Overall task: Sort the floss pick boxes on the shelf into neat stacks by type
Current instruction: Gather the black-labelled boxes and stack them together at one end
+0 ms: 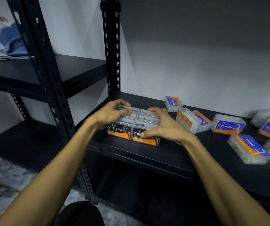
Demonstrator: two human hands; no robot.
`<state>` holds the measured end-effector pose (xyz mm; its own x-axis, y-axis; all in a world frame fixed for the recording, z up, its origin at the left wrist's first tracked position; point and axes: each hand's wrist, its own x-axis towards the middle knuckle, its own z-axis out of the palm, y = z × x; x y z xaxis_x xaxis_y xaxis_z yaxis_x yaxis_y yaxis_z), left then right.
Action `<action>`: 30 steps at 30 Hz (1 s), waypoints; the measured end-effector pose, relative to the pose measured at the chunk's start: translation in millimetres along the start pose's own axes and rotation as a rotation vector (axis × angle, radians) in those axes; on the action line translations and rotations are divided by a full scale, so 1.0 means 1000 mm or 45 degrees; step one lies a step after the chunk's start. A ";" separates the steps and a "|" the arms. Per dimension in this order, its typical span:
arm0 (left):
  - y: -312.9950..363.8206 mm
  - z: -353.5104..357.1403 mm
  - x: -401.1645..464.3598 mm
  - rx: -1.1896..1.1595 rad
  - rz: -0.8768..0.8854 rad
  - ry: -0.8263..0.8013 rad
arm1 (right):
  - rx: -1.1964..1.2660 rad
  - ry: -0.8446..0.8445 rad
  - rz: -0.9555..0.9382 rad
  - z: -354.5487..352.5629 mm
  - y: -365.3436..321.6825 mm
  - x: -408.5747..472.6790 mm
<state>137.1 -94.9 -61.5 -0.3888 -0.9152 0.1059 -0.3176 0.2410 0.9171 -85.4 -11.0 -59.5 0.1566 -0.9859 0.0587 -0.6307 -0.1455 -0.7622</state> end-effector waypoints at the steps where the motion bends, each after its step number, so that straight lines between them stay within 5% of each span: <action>1: 0.000 0.000 0.000 0.005 0.008 0.004 | -0.004 0.009 -0.008 0.001 0.000 -0.001; 21: -0.012 -0.011 0.011 0.155 0.058 0.130 | -0.290 0.057 -0.047 0.005 -0.007 0.013; 30: -0.004 -0.011 0.007 0.473 0.099 0.250 | -0.385 0.025 -0.008 0.003 -0.012 0.016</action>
<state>145.1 -106.4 -60.4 -0.2632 -0.9251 0.2738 -0.5979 0.3792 0.7062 -73.2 -24.8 -50.8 0.1483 -0.9859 0.0775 -0.8281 -0.1667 -0.5353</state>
